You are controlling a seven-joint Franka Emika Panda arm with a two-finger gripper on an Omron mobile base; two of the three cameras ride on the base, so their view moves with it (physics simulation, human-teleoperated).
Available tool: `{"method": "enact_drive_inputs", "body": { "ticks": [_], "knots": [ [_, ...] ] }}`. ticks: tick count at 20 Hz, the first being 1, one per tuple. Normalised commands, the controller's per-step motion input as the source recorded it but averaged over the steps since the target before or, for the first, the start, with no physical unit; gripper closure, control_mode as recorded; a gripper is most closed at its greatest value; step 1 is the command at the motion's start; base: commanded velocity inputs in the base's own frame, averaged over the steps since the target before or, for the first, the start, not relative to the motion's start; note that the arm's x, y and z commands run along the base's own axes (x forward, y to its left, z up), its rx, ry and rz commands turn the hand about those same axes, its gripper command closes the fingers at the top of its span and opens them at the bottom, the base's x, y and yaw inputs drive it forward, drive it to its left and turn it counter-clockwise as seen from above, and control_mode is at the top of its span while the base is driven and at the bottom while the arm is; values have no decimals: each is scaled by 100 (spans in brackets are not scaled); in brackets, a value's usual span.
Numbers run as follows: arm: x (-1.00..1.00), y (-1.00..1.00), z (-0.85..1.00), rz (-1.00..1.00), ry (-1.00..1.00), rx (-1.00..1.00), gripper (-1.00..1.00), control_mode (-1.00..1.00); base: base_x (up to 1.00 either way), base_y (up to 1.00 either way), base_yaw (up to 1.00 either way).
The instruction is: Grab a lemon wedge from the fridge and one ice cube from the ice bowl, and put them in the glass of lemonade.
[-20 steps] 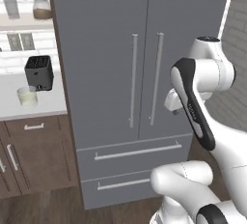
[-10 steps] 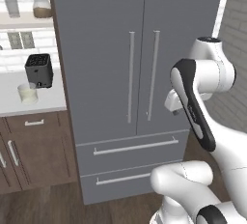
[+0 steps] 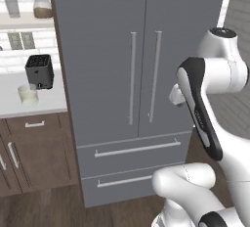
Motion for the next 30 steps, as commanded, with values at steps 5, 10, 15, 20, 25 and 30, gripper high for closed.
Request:
{"method": "enact_drive_inputs", "body": {
  "ticks": [5,10,15,20,25,30],
  "knots": [
    [3,0,100,0,-49,-14,-100,-100,0,0,0],
    [26,-13,43,1,-41,-3,-100,-100,0,0,0],
    [56,-11,-1,-14,-7,4,-100,-100,0,0,0],
    [100,0,-1,-19,-8,27,-100,-100,0,0,0],
    [89,0,-33,-11,0,28,-100,-100,0,0,0],
    [78,0,-60,-1,3,16,-100,-100,0,0,0]
  ]
}}
